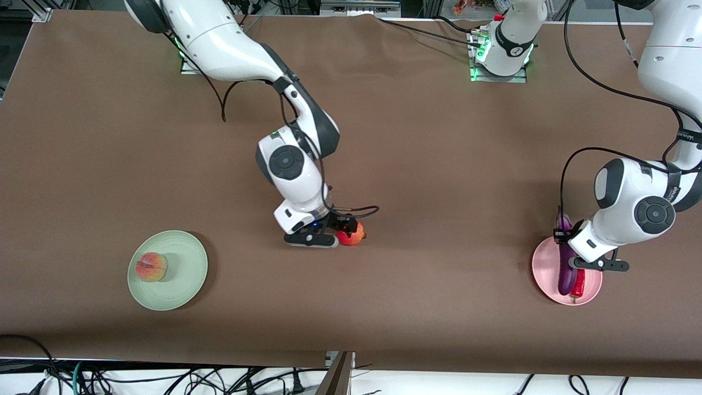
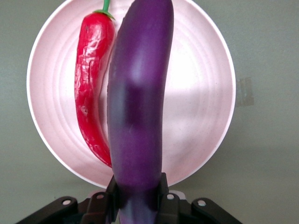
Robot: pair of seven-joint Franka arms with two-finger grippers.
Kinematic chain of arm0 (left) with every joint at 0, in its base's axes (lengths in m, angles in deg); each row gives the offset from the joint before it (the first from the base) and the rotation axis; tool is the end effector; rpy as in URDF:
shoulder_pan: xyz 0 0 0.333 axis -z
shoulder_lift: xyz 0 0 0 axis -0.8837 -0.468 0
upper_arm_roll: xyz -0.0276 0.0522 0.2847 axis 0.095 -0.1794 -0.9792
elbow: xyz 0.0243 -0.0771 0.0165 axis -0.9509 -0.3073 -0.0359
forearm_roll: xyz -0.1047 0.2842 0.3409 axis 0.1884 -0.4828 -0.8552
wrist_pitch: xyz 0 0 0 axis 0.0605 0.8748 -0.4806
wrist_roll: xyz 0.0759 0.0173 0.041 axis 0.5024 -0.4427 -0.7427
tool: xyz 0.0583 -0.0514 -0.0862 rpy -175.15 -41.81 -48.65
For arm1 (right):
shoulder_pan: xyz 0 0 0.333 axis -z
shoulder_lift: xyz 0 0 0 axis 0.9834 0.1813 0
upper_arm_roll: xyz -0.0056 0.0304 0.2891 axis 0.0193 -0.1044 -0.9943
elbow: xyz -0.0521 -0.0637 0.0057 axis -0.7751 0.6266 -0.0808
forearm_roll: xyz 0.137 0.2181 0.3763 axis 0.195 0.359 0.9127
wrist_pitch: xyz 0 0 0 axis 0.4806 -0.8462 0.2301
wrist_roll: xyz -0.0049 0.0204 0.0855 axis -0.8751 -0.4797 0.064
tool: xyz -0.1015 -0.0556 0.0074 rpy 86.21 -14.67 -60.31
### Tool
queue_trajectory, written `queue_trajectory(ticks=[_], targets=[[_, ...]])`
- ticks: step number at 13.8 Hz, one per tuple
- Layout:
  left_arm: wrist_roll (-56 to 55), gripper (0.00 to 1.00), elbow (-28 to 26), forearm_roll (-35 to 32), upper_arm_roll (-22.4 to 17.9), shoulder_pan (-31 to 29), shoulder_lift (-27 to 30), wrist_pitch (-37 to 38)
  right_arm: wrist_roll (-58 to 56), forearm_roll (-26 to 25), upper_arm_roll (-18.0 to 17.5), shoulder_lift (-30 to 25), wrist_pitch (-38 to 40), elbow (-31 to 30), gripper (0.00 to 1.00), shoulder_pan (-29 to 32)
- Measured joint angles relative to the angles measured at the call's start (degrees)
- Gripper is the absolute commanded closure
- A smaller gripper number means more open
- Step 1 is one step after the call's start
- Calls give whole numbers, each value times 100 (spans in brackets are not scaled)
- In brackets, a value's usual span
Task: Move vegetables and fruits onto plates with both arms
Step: 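Place the eggplant on the pink plate while the right gripper reaches the apple, then grasp the red apple with the right gripper while the left gripper withdraws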
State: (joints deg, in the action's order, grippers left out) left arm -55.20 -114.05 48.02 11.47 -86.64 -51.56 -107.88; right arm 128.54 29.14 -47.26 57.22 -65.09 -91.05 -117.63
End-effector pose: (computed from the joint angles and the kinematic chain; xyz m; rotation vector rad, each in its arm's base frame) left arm 0.7082 0.0665 0.1525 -3.0559 0.1133 0.0853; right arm 0.6581 0.4854 0.1938 -2.9069 0.1812 -0.2774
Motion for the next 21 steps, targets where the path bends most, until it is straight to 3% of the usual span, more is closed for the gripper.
queue_trajectory(ticks=[2, 3, 4, 5, 11, 14, 15, 16, 17, 19, 21], targets=[[0, 90, -2, 0, -16, 0, -63, -154, 158, -4, 2, 136, -215, -2, 0, -126], [3, 77, -2, 0, -28, 0, -94, -204, 194, -6, 3, 188, -324, -2, 0, -155], [8, 21, 1, 0, -37, 0, -111, -232, 206, -6, 7, 236, -434, -2, 0, -164], [13, 0, 3, 0, -41, 0, -116, -242, 208, -6, 15, 270, -529, -1, 0, -164], [25, 0, 133, 0, -46, 0, -73, -253, 209, -8, 58, 418, -866, -2, 0, -166], [35, 0, 233, 0, 136, 9, 316, 277, 209, -72, 59, 486, -985, -2, 23, -189], [35, 0, 268, 0, 269, 14, 546, 592, 209, -155, 59, 493, -1002, -2, 38, -193], [35, 0, 288, 0, 398, 23, 806, 948, 209, -233, 59, 494, -1016, -2, 61, -193], [34, 0, 297, 0, 508, 34, 1082, 1291, 210, -279, 59, 494, -1060, 0, 68, -193], [13, 0, 343, 192, 640, 55, 1627, 1876, 208, -317, 64, 496, -1078, 0, 69, -193], [15, 0, 573, 876, 637, 47, 2114, 2516, 187, -322, 157, 485, -1003, 22, 69, -174]])
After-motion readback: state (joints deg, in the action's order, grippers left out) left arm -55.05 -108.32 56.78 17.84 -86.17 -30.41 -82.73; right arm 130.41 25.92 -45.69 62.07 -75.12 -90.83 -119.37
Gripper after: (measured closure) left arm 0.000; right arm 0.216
